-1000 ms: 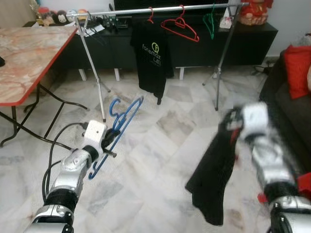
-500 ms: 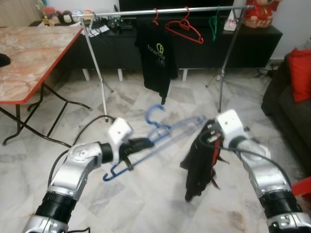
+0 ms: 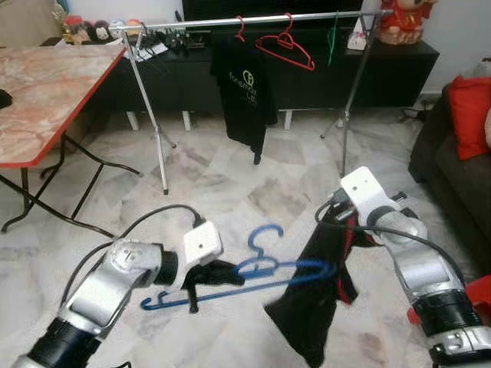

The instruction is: Hang hanger

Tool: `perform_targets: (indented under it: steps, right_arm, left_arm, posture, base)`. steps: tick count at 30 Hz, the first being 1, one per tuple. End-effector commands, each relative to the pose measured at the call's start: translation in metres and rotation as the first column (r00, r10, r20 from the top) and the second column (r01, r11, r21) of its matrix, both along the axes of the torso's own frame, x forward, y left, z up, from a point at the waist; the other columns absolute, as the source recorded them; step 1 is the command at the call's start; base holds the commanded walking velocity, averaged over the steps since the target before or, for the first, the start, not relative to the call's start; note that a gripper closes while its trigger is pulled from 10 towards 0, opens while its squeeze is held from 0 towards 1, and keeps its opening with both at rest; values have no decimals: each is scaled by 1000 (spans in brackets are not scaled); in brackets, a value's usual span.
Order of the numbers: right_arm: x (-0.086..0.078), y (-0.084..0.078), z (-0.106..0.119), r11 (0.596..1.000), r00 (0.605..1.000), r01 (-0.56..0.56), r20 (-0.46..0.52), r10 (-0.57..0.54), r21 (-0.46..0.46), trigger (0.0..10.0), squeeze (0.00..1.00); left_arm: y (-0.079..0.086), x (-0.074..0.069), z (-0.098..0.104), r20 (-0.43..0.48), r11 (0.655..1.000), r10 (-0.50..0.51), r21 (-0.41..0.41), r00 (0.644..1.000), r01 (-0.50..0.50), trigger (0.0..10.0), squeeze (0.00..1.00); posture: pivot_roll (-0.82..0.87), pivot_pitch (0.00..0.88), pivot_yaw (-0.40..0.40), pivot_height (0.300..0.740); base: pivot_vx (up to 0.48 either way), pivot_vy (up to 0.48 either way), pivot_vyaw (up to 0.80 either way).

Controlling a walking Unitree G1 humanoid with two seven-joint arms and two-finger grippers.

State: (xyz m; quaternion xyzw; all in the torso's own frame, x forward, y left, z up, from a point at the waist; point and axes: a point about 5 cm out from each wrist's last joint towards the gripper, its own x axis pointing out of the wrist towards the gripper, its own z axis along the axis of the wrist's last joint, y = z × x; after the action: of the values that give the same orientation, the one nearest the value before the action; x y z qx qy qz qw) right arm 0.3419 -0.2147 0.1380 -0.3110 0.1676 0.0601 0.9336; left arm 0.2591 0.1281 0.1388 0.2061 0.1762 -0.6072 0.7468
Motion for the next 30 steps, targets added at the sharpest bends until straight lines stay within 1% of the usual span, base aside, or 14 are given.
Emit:
perform_targets:
  steps: [1, 2, 3, 5, 6, 7, 8, 9, 15, 19, 22, 25, 28, 30]
  right_arm:
    - [3, 4, 13, 1000, 999, -8, 44, 9, -25, 10000, 0]
    - [4, 5, 12, 1000, 999, -6, 42, 7, -24, 10000, 0]
    - [4, 5, 12, 1000, 999, -6, 42, 7, -24, 10000, 0]
    - [5, 5, 12, 1000, 999, -1, 40, 2, -25, 10000, 0]
    - [6, 7, 11, 1000, 999, 5, 39, -4, -26, 10000, 0]
    - [6, 7, 11, 1000, 999, 5, 39, -4, -26, 10000, 0]
    - [6, 8, 12, 1000, 999, 7, 42, -6, -22, 10000, 0]
    - [7, 9, 12, 1000, 999, 8, 45, -7, -20, 10000, 0]
    - [7, 10, 15, 1000, 999, 19, 44, -18, -19, 10000, 0]
    - [7, 9, 16, 1000, 999, 23, 47, -22, -21, 10000, 0]
    - [8, 10, 19, 999, 998, 28, 56, -27, -15, 10000, 0]
    - [8, 9, 19, 999, 998, 31, 58, -30, -13, 10000, 0]
    - [8, 9, 19, 999, 998, 33, 58, -32, -13, 10000, 0]
    - [8, 10, 20, 999, 998, 32, 60, -31, -11, 10000, 0]
  left_arm:
    - [-2, -7, 12, 22, 998, -70, 1, 997, 70, 10000, 0]
    - [-3, -11, 16, 17, 993, -115, -6, 993, 115, 10000, 0]
    - [-3, -11, 16, 17, 993, -115, -6, 993, 115, 10000, 0]
    - [-6, -15, 20, 9, 988, -153, -22, 988, 153, 10000, 0]
    - [-12, -16, 24, 8, 983, -178, -44, 984, 178, 10000, 0]
    - [-12, -16, 24, 8, 983, -178, -44, 984, 178, 10000, 0]
    - [-20, -15, 26, 24, 980, -186, -71, 982, 187, 10000, 0]
    - [-24, -14, 27, 34, 978, -186, -85, 982, 189, 10000, 0]
    - [-45, -8, 30, 74, 980, -147, -127, 986, 156, 10000, 0]
    - [-50, -6, 27, 86, 984, -132, -105, 987, 141, 10000, 0]
    - [-51, 1, 20, 113, 994, -98, -45, 989, 103, 10000, 0]
    - [-49, 6, 16, 133, 999, -51, -10, 990, 53, 10000, 0]
    - [-47, 9, 14, 152, 1000, -27, 4, 988, 26, 10000, 0]
    - [-47, 15, 13, 168, 1000, 27, -2, 985, -27, 10000, 0]
  posture:
    - [-120, 0, 11, 740]
    - [-120, 0, 11, 740]
    - [-120, 0, 11, 740]
    - [-120, 0, 11, 740]
    - [-113, 0, 12, 740]
    - [-113, 0, 12, 740]
    - [-113, 0, 12, 740]
    - [-113, 0, 12, 740]
    - [-125, 0, 15, 740]
    - [-125, 0, 16, 740]
    - [-125, 0, 16, 740]
    - [-125, 0, 16, 740]
    - [-125, 0, 16, 740]
    - [-128, 0, 17, 740]
  base:
    - [0, 0, 0]
    - [0, 0, 0]
    - [0, 0, 0]
    - [0, 0, 0]
    - [0, 0, 0]
    - [0, 0, 0]
    - [0, 0, 0]
    - [0, 0, 0]
    - [0, 0, 0]
    - [0, 0, 0]
    - [0, 0, 0]
    - [0, 0, 0]
    - [0, 0, 0]
    - [0, 0, 0]
